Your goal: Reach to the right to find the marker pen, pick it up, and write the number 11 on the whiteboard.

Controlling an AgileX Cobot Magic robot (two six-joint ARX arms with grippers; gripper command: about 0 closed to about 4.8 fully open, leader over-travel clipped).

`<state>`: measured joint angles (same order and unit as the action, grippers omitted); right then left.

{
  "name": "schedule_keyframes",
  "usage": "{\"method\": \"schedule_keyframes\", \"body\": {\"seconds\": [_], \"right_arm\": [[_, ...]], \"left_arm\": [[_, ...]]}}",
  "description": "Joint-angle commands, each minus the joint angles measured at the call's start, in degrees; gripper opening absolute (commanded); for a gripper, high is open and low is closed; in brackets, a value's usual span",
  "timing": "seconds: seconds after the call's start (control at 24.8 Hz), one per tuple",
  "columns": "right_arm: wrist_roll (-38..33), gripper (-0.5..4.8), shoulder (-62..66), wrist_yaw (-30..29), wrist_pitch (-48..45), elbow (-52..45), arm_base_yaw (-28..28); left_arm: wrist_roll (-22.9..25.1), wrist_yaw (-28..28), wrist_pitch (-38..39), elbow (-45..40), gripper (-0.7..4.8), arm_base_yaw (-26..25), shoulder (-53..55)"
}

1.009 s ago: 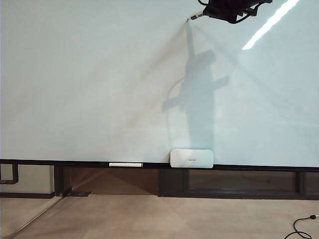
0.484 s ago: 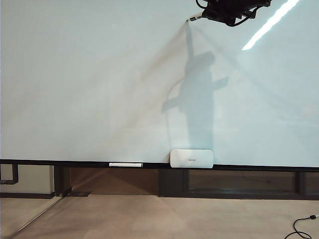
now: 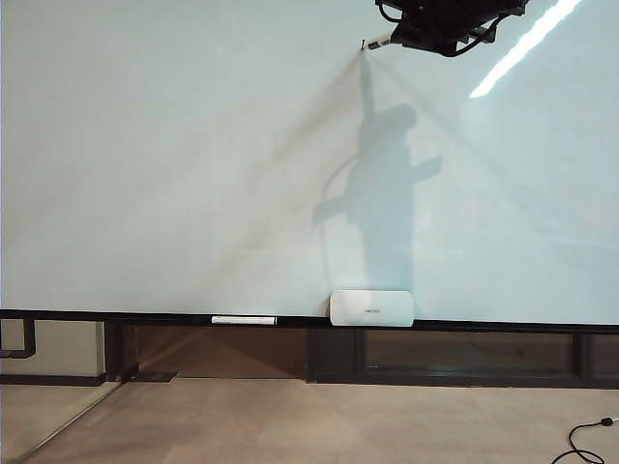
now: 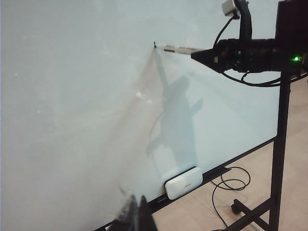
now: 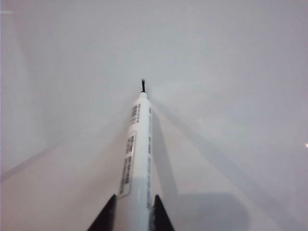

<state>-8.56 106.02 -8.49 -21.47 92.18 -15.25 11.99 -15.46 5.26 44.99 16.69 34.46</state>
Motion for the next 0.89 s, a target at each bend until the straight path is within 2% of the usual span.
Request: {"method": "schedule_keyframes", "body": {"seconds": [0.04,0.57,0.89], "right_arm": [[0.2,-0.01,-0.1,1.1,1.9,0.2,0.0],[1.8,-0.01,0.6,1.0,7.8,-0.2,0.0],[2.8,-0.01,1.0,1.0,7.5,-3.8,0.0]], "left_arm": [[-0.1,-0.3,-0.5,0.3,-0.05,0.0,-0.1],[0.0,-0.5,0.4,0.3,-0.05,0.0,-0.1],[-0.2,-1.6,0.5,0.3,-0.05,0.0,-0.1]]}}
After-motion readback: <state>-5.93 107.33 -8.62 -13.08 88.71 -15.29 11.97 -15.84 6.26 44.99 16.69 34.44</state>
